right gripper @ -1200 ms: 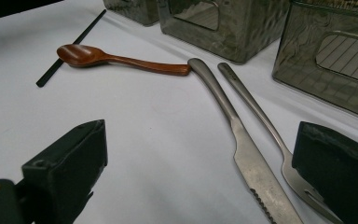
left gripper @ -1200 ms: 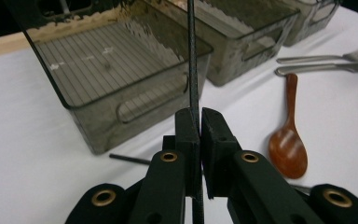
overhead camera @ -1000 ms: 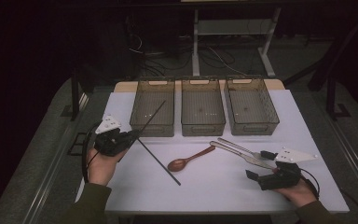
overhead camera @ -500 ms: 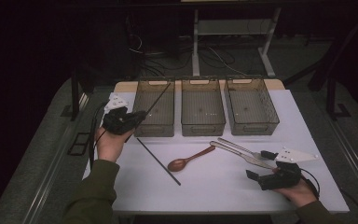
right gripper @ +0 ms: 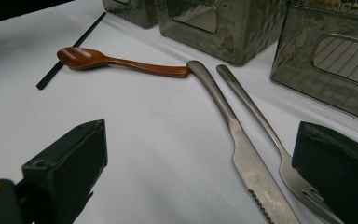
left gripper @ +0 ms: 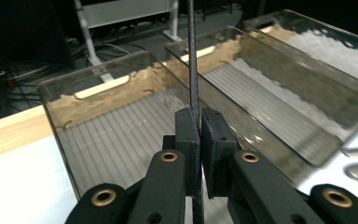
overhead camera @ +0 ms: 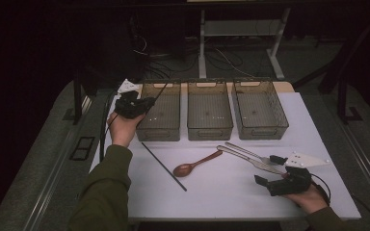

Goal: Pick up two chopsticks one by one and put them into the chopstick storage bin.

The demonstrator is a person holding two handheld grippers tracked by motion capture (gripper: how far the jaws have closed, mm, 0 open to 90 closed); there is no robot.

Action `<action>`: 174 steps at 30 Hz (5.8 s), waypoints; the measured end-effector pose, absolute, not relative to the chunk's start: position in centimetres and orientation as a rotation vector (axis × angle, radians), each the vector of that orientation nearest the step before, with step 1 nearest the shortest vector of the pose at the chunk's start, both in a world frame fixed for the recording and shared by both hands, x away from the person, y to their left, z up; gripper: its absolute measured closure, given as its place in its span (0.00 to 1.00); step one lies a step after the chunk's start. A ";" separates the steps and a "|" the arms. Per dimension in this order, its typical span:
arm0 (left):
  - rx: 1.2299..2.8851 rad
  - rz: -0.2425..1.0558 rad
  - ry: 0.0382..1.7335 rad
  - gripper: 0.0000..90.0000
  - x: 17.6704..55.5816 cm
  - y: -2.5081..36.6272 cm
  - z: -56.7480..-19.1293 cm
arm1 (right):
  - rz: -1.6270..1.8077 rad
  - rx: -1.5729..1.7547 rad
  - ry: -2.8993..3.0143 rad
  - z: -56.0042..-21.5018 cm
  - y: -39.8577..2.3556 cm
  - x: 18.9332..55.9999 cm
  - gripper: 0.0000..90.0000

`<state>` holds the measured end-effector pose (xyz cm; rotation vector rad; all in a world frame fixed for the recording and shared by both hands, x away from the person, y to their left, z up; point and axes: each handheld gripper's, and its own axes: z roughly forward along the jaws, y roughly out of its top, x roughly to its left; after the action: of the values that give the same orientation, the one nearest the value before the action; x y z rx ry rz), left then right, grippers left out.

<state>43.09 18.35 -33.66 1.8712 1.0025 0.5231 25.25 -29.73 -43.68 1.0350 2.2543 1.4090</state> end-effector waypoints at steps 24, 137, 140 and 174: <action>2.000 0.485 1.201 0.94 47.8 17.7 -38.1 | 1.416 1.036 2.249 -43.6 -30.0 25.2 0.03; 2.185 0.404 1.298 0.90 34.7 19.2 -43.6 | 1.399 1.032 2.246 -43.4 -30.0 25.1 0.03; 2.189 0.400 1.296 0.91 34.6 19.3 -43.5 | 1.399 1.032 2.245 -43.4 -30.0 25.1 0.03; 2.338 0.225 0.846 0.94 34.1 16.0 -43.8 | 1.398 1.033 2.246 -43.4 -30.0 25.1 0.03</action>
<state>34.12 16.01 -43.78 2.3376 0.8463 0.2253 25.14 -30.02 -43.42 1.0331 2.2462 1.3984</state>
